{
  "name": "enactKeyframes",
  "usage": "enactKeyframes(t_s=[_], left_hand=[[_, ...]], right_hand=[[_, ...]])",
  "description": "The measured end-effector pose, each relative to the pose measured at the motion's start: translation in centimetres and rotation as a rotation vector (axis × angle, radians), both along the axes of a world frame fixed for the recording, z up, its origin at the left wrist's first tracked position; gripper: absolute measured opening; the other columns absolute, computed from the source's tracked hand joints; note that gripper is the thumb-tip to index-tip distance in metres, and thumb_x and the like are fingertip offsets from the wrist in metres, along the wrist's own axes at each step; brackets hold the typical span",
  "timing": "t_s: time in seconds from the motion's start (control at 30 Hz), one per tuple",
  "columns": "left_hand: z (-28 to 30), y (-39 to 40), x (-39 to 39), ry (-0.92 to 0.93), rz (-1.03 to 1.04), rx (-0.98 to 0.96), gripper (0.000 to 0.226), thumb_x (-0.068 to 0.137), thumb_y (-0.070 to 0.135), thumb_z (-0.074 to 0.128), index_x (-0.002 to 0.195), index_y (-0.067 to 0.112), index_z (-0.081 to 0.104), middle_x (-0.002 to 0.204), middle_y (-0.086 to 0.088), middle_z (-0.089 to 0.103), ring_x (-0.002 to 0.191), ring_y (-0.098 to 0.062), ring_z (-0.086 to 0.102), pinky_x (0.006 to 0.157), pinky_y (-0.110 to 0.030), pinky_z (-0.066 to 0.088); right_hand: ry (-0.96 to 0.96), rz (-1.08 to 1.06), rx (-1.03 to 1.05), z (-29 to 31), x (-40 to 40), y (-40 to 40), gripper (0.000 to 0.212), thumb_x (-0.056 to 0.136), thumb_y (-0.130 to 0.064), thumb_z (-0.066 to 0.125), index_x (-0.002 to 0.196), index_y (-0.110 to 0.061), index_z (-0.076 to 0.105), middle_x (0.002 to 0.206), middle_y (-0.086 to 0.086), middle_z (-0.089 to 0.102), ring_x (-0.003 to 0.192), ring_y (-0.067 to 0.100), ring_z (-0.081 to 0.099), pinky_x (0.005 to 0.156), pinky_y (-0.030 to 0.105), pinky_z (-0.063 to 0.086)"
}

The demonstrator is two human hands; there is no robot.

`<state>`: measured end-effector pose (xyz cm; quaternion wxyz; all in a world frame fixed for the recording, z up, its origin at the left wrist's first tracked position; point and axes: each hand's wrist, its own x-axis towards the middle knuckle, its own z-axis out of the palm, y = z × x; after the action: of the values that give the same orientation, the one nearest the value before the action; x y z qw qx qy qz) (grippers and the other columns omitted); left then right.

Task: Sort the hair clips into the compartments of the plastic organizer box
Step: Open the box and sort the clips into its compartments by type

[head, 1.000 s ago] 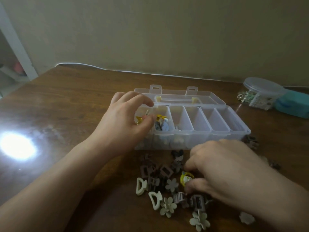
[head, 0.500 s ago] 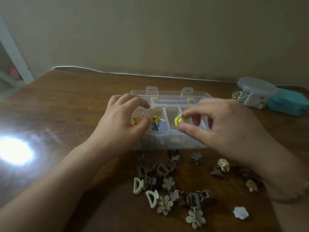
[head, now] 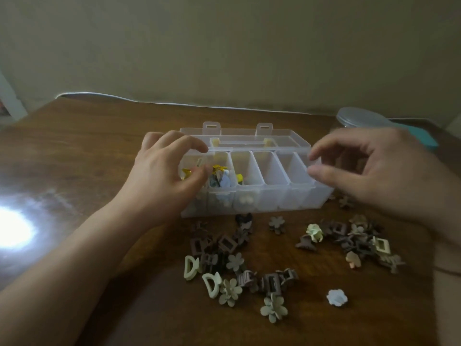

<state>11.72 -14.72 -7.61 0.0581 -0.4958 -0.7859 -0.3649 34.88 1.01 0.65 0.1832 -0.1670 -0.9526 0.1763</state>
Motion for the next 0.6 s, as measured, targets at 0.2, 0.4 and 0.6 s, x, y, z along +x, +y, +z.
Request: enactKeyframes(t_s=[0.2,0.4,0.6], left_hand=[[-0.1,0.0,0.0,-0.008,-0.002,0.002,0.044,0.085,0.056,0.045,0.119,0.032,0.060,0.122,0.020,0.045,0.125,-0.009,0.028,0.092,-0.035,0.030],[0.0,0.0,0.1,-0.026,0.004,-0.009,0.045,0.085,0.056,0.045,0.120,0.032,0.060,0.126,0.017,0.047,0.131,-0.016,0.030,0.093,-0.036,0.031],[0.0,-0.1,0.2,-0.033,0.005,-0.003,0.045,0.084,0.055,0.046,0.119,0.031,0.060,0.128,0.012,0.050,0.132,-0.018,0.032,0.093,-0.036,0.031]], right_hand=[[-0.278,0.152,0.149,-4.0,5.4,-2.7,0.040,0.082,-0.078,0.038,0.111,-0.053,0.050,0.107,-0.033,0.052,0.080,-0.010,0.059,0.057,0.014,0.051],[-0.122,0.141,0.016,-8.9,9.0,-3.8,0.019,0.089,-0.056,0.051,0.096,-0.044,0.064,0.103,-0.028,0.057,0.098,-0.010,0.059,0.081,0.008,0.047],[0.160,-0.150,0.052,-9.8,8.7,-2.8,0.023,0.086,-0.027,0.058,0.102,-0.020,0.074,0.093,-0.014,0.068,0.091,-0.010,0.060,0.077,-0.001,0.042]])
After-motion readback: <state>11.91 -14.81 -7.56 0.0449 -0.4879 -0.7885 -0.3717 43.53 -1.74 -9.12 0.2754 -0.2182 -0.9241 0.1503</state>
